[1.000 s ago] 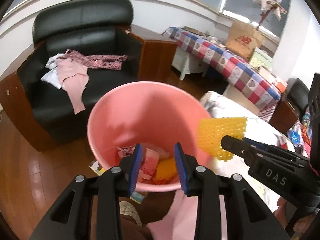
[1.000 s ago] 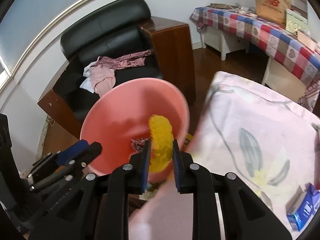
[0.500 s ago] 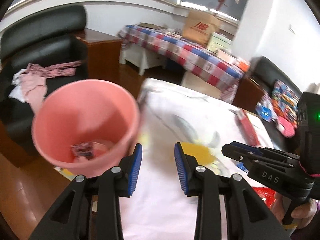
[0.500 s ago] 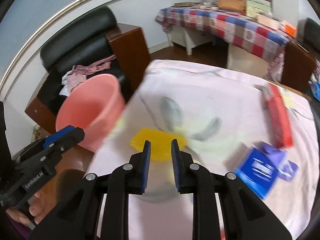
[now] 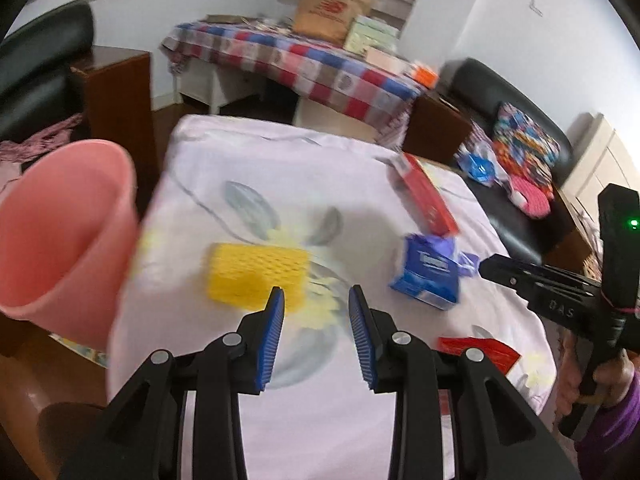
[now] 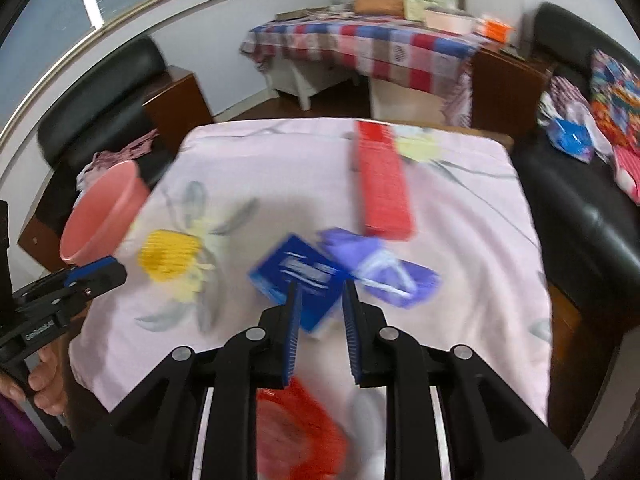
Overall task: Collect trash
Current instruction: 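Move both tools back over the table toward the remaining trash, then lower the left tool onto the red wrapper while the right tool lowers onto the purple cloth bag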
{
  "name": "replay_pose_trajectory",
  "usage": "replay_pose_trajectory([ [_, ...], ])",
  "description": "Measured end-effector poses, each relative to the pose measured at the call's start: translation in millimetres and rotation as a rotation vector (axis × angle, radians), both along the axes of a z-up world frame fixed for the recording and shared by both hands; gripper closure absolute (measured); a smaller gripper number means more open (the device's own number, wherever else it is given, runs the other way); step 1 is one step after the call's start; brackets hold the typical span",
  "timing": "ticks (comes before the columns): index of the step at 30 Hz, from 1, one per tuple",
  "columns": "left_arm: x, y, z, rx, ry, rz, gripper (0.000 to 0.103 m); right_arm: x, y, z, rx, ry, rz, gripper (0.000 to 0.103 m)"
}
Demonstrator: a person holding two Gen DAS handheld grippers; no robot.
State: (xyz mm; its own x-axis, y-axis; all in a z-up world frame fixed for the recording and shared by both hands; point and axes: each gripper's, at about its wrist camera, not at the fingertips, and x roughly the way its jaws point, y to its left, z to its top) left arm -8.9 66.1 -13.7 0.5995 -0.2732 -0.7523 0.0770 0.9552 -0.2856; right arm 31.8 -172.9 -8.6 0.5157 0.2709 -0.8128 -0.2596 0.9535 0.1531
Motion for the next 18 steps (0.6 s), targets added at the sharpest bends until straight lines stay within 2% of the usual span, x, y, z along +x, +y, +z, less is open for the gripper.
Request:
replay_pose_trajectory([
  [6,12.7,-37.8,-7.2,-0.015,0.049,-0.073,0.068,0.3,-28.3,-14.5,-0.007,0.017,-0.021,0.082],
  [8,18.7,-50.8,-9.3,-0.017,0.064,-0.095,0.063,1.4,-31.4,-18.3,-0.015,0.018,-0.014,0.082],
  [13,31.2,-78.4,-15.9,-0.068,0.128,-0.151,0.062,8.9,-33.3,-22.5,-0.057,0.003,0.031,0.081],
  [14,33.1,-82.4,-16.6,-0.069,0.132,-0.155,0.062,11.4,-32.9,-23.4,-0.071,-0.002,0.045,0.078],
  [15,34.2,-85.0,-16.8,-0.067,0.132,-0.157,0.062,12.8,-33.0,-23.5,-0.077,-0.006,0.057,0.067],
  [17,34.5,-86.2,-16.8,-0.063,0.132,-0.156,0.062,15.5,-32.1,-23.5,-0.078,-0.022,0.089,0.06],
  [18,35.7,-86.2,-17.2,-0.063,0.135,-0.153,0.062,17.8,-30.6,-23.8,-0.086,-0.026,0.107,0.06],
])
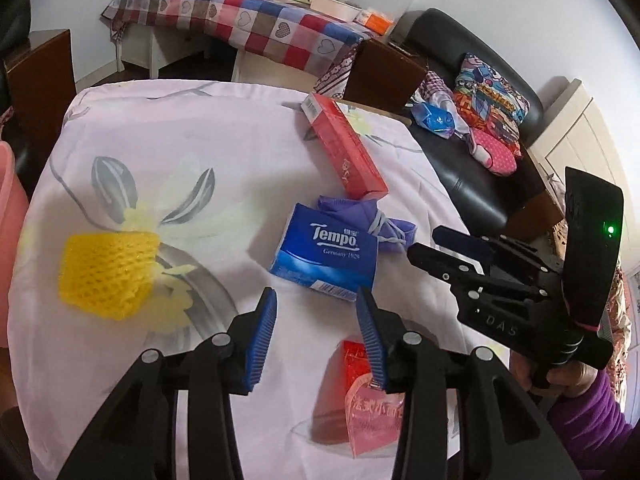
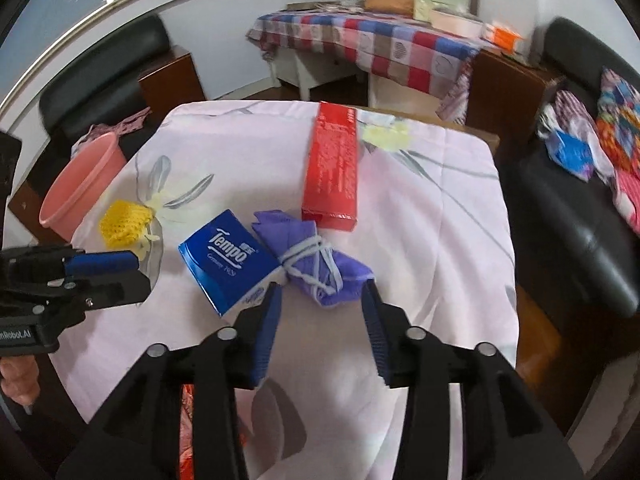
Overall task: Collect trash
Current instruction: 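Lower the left tool onto the red wrapper while the right tool lowers onto the purple cloth bag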
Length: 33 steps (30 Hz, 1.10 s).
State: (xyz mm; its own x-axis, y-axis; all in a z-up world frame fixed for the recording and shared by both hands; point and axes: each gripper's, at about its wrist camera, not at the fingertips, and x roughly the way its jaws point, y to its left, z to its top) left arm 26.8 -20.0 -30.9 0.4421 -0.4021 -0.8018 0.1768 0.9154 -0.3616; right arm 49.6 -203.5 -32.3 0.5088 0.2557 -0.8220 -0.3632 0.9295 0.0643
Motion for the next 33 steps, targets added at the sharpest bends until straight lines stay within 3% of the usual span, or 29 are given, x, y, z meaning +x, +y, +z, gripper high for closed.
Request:
replay_pose_trajectory([
  [7,-3.0,-0.9,-0.8,-0.021,0.04,-0.039,0.062,15.9,12.3,-8.8,-0.058,-0.004,0.099,0.06],
  [16,-50.9,-18.2,-8.5,0.002,0.09,-0.235,0.062,28.3,12.9,-15.9,-0.086,-0.028,0.14,0.06],
  [21,-63.8,-27.4,-26.6,0.056,0.147,-0.248,0.062,31.6,17.5,-22.7,-0.099,-0.043,0.163,0.06],
  [26,-67.8,-26.0,-28.1,0.048,0.149,-0.217,0.063,28.4,17.0,-24.9,-0.095,-0.059,0.157,0.06],
  [29,-66.4,-29.1,-28.6,0.046,0.147,-0.224,0.066,24.1,15.6,-23.9,-0.091,-0.068,0.149,0.063],
  [30,-65.7,-29.1,-28.4,0.041,0.147,-0.23,0.068,22.5,15.4,-23.7,-0.088,-0.069,0.149,0.072],
  [32,-67.5,-31.3,-29.7,0.032,0.153,-0.244,0.084,19.0,15.5,-23.3,-0.091,-0.069,0.141,0.074],
  [33,-67.4,-33.7,-30.7,0.035,0.153,-0.247,0.087,18.0,15.5,-23.1,-0.093,-0.071,0.138,0.074],
])
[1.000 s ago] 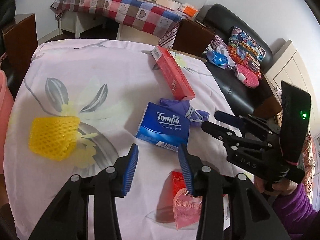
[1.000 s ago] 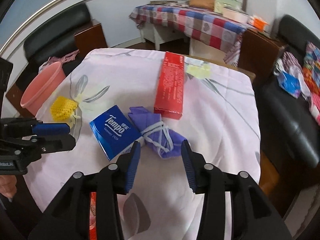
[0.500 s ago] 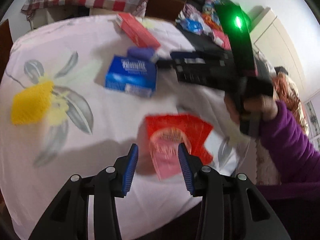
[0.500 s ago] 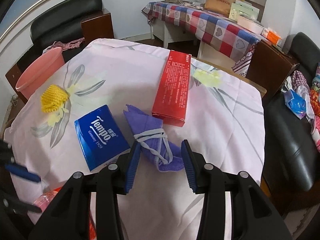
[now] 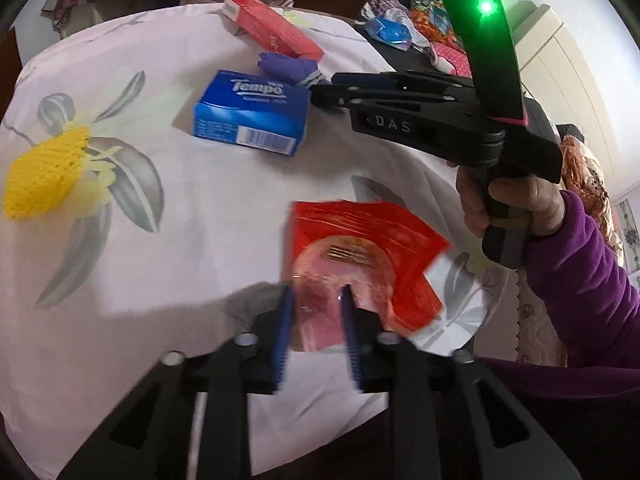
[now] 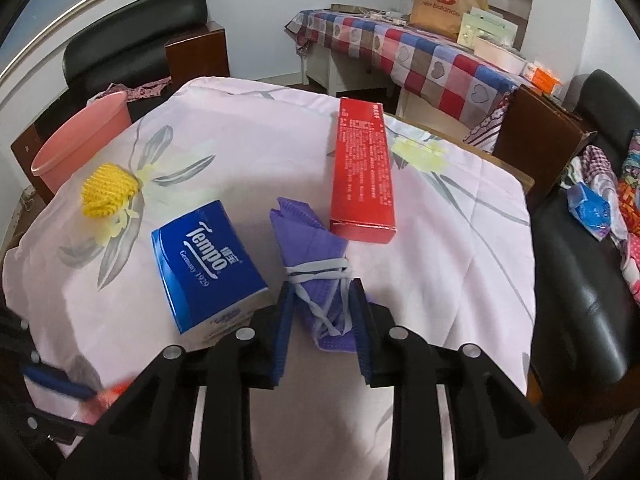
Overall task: Collect trash
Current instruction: 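Lower the left tool onto the red wrapper while the right tool lowers onto the purple cloth bag, then grasp and lift the red wrapper with the left tool while the right tool grasps the purple bag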
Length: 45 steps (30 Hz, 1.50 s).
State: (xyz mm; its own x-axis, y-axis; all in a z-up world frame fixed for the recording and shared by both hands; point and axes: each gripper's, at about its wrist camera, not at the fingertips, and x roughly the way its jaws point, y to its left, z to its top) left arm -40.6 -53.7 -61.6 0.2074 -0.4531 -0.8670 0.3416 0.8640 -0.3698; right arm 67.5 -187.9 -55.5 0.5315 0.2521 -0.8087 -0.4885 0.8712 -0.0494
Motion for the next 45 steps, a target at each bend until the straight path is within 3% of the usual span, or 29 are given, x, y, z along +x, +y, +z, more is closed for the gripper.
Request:
replay_pose_trajectory([
  [1,0.1,-0.6,-0.3,0.0,-0.003,-0.002,0.093,-1.5,-0.6,0.2,0.003,0.001,-0.005,0.075],
  [5,-0.7,3.1,6.5,-0.022,-0.04,-0.002,0.1,-8.2,-7.6,3.8,0.038,0.008,-0.034,0.075],
  [23,-3.5,63.7,74.3,-0.077,-0.31,0.213,0.102,-61.9,-26.9,44.2,0.244,0.024,-0.138,0.075],
  [30,-5.1,90.9,89.8,-0.012,-0.391,0.334,0.102,-64.5,6.6,53.4,0.246,0.019,-0.102,0.076],
  [45,0.9,192.9,105.2,0.027,-0.446,0.626,0.102,-39.7,122.8,79.5,0.262,0.025,0.075,0.075],
])
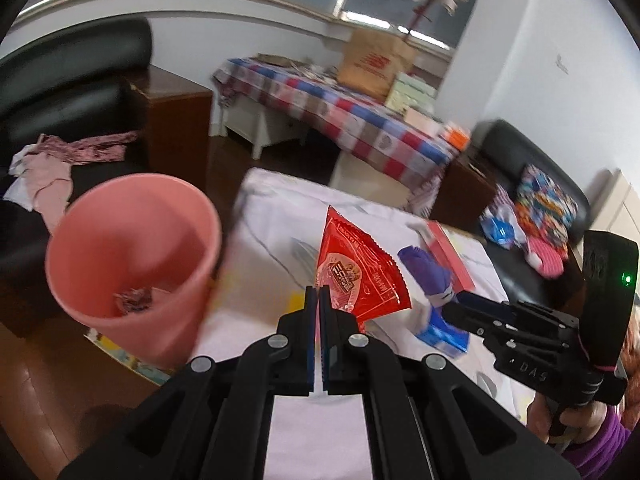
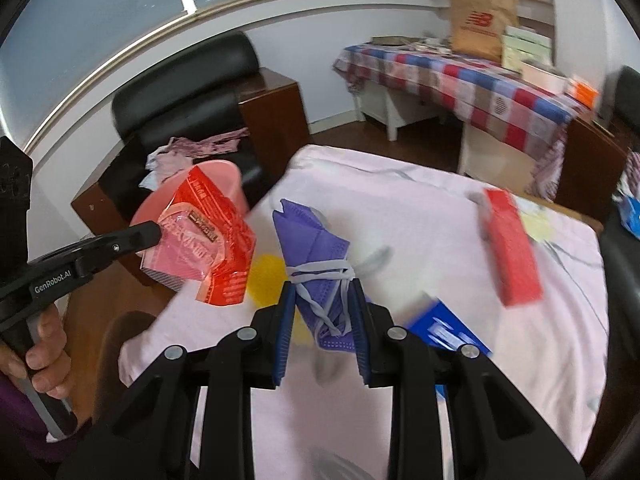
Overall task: Collect trash
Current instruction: 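Grasp and lift the red wrapper with the left tool while the right tool grasps the purple bag, then carry the red wrapper and purple bag over the pink bin with both tools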
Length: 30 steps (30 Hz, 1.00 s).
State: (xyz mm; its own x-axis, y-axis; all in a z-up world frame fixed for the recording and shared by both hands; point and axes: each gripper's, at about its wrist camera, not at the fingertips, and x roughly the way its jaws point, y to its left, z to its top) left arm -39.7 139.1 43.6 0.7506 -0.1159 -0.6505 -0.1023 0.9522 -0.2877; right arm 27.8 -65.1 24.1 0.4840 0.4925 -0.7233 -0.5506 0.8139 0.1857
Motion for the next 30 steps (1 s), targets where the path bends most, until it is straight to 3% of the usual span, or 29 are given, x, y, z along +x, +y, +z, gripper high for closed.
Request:
replay_pose_trajectory([
  [14,-6.2,93.7,21.9,0.096,-0.087,0.214,0.102,22.9,143.8,14.9,0.014,0.011,0.173,0.075],
  [19,-4.1,124.5,13.2,0.122,-0.073,0.275,0.102,36.2,184.2,6.3,0.012,0.05,0.201,0.075],
  [30,5.9,175.4,-26.3,0.103,0.008,0.352,0.102,55.0,246.3,-23.6,-0.045,0.115,0.218,0.075],
])
